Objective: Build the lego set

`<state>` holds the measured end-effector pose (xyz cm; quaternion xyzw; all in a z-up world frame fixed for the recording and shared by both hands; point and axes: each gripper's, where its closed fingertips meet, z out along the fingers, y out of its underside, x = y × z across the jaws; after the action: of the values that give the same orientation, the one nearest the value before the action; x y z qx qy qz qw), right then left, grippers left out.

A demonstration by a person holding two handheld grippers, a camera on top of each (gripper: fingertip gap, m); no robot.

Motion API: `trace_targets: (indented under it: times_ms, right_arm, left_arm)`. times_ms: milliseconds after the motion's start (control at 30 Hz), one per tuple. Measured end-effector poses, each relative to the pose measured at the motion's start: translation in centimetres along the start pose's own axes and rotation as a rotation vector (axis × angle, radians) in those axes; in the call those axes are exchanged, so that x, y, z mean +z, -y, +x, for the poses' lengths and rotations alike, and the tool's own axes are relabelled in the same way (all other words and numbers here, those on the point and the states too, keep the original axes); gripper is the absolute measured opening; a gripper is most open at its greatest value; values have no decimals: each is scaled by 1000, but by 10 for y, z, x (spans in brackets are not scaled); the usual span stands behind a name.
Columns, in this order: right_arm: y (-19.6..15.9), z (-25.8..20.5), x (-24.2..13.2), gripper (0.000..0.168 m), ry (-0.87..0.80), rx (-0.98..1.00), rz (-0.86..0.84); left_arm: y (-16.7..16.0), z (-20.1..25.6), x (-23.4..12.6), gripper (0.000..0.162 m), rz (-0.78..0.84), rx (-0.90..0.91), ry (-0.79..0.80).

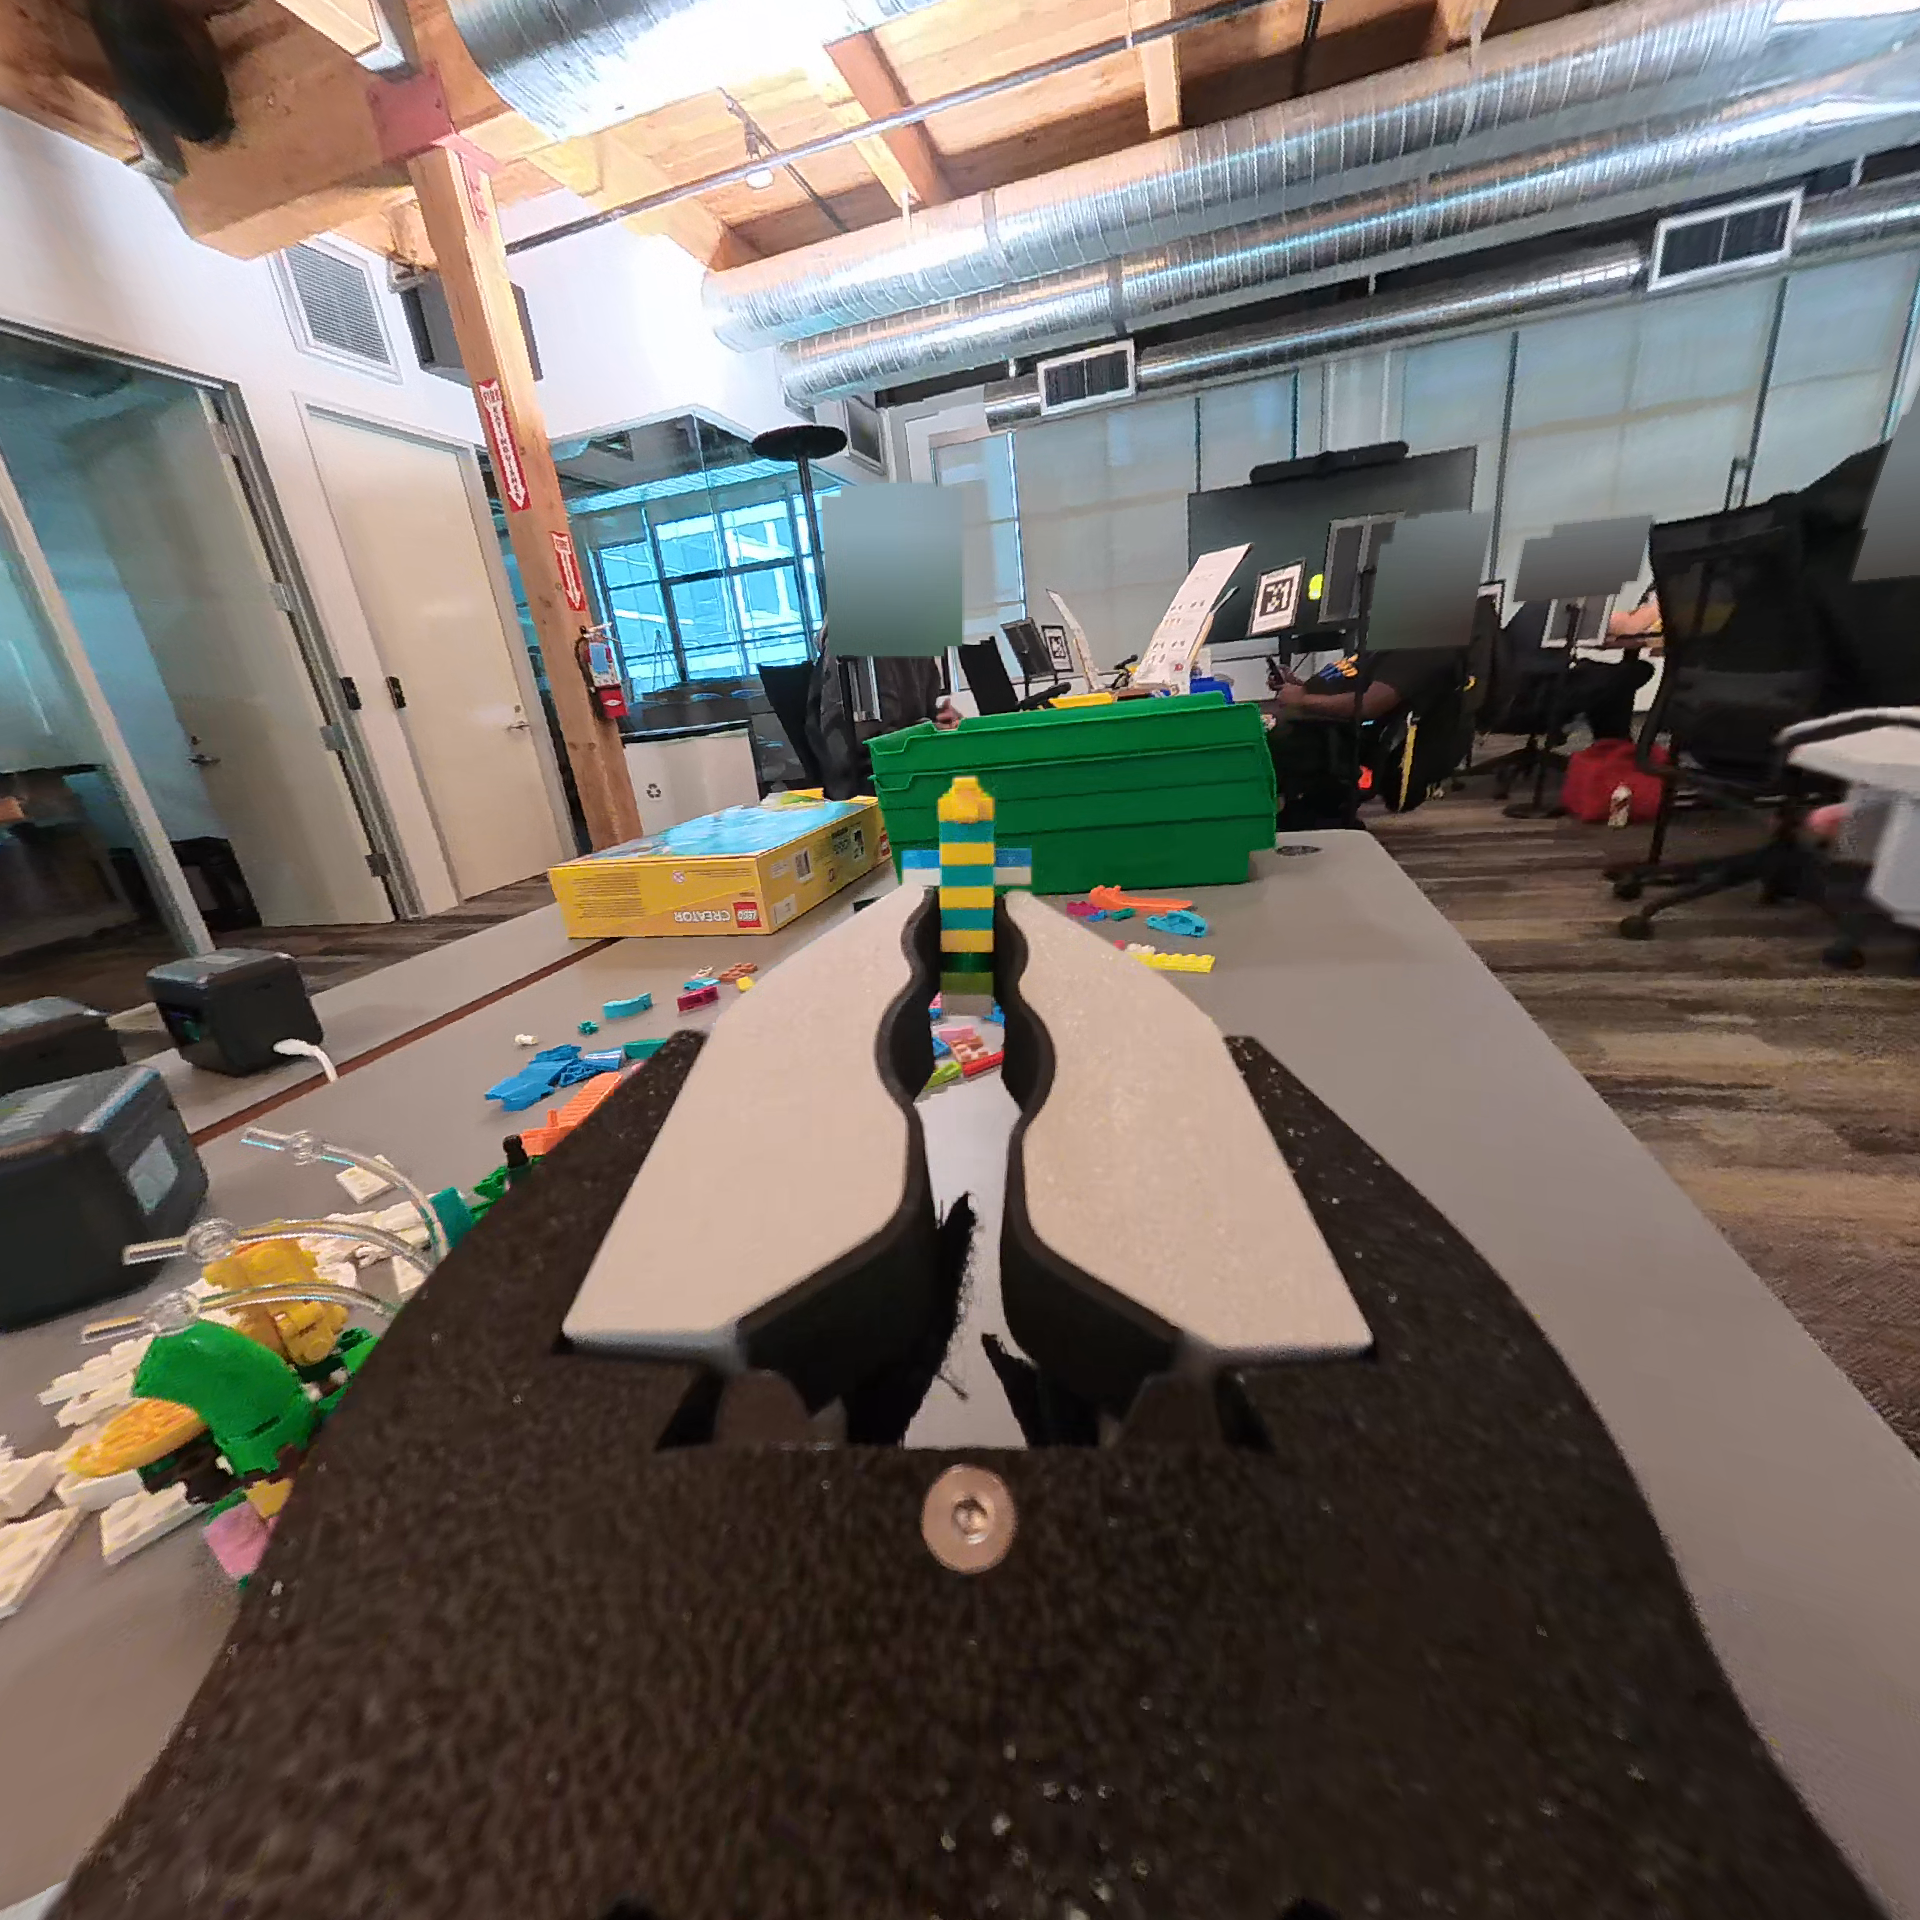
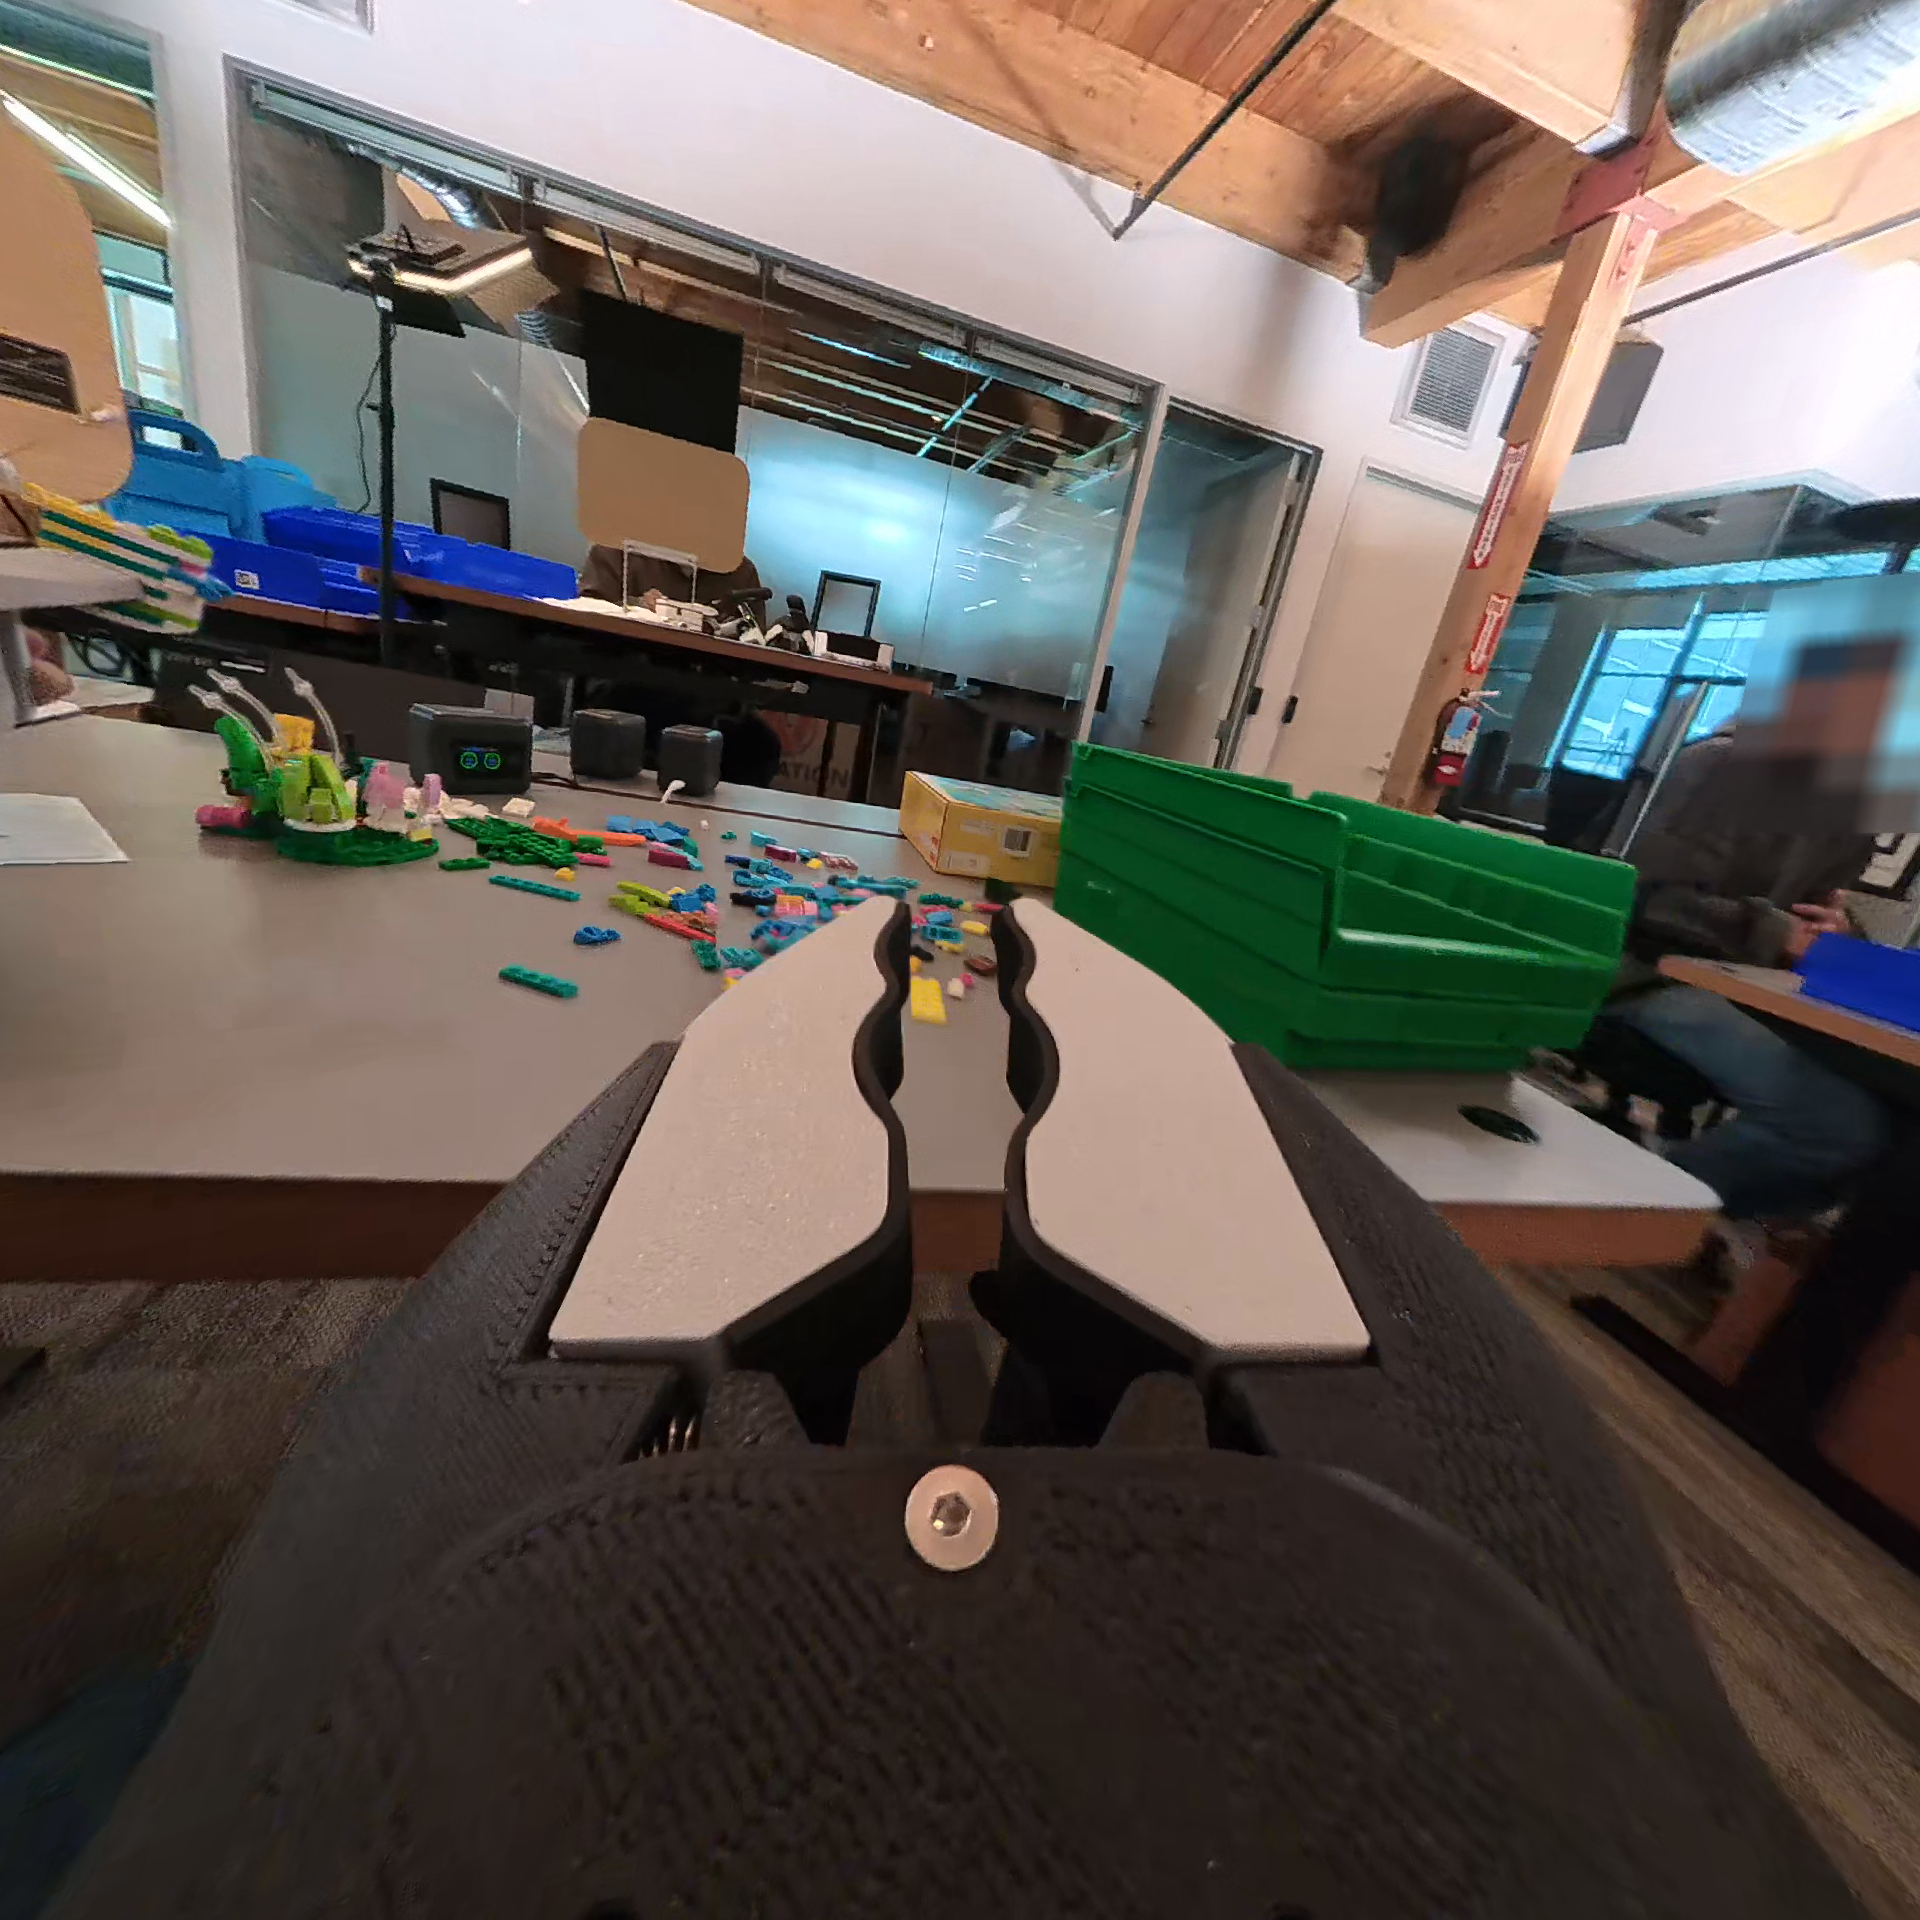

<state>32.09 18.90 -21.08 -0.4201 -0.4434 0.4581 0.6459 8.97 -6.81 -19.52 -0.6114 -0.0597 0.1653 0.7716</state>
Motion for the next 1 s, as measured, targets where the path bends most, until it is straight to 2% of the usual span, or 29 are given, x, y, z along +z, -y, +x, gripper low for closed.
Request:
trace_targets:
  times_ms: [267,467,567,733,833,900,1000]
  right_arm:
    - [2,24,-55,15,-64,-87,-62]
    - [-4,35,-71,15,-109,-119,-117]
    - [-12,29,-67,16,-60,-73,-154]
    - [-68,-14,-52,26,227,-5,-430]
    - [-99,-31,-43,32,431,-63,-534]
    - [-130,-33,-37,34,545,-111,-584]
    - [-192,-32,-29,35,662,-51,-641]
  left_arm:
    - [-1,-4,-2,8,-13,44,32]
    - [0,-11,-3,8,9,-7,55]
    - [1,-8,-2,8,10,2,49]
    - [4,-3,-3,8,10,46,46]
    - [5,-2,-2,8,12,52,46]
    - [6,1,-1,8,16,54,38]
    - [9,6,1,8,5,115,39]
